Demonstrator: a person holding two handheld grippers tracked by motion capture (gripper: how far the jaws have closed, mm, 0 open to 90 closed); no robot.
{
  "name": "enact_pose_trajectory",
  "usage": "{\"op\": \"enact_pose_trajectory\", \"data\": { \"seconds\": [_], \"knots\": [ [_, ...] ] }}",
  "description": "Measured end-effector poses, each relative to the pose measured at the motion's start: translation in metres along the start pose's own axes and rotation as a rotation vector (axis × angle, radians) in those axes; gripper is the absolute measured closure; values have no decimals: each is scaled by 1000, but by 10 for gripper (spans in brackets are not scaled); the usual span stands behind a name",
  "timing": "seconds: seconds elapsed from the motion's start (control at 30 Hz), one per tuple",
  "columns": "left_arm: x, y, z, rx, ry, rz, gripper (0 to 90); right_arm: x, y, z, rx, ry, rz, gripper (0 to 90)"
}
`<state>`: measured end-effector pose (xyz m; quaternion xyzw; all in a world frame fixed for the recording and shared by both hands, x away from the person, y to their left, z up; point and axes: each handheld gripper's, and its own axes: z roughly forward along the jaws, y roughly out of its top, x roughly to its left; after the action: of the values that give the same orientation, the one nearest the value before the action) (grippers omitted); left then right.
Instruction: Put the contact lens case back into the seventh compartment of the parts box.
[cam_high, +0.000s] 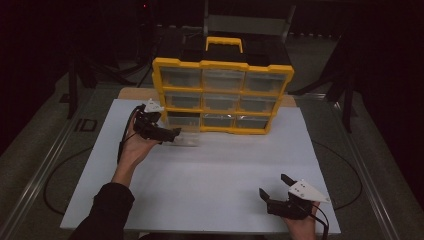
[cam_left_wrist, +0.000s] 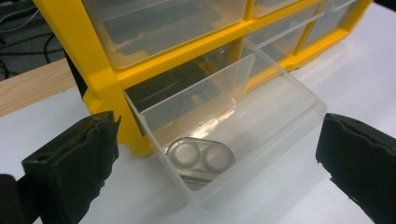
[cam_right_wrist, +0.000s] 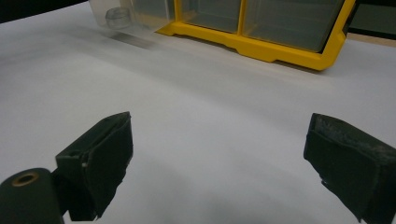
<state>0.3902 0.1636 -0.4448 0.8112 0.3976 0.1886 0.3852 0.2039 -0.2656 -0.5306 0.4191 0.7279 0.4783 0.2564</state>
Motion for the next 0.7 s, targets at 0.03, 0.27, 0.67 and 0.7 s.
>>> {"op": "enact_pose_trajectory", "data": {
  "seconds": [0.03,0.27,0.67,0.7],
  "knots": [
    [-2,-6,-8,-33,7,-5,4,0,0,0,-2,-1,1,82],
    [-2,-28,-21,-79,35,-21,3,1,0,0,0,0,1,82],
    [-1,-88,-37,-123,83,-74,4,1,0,0,0,1,3,82],
    [-1,-94,-39,-128,89,-74,4,1,0,0,0,1,3,82]
  ]
}}
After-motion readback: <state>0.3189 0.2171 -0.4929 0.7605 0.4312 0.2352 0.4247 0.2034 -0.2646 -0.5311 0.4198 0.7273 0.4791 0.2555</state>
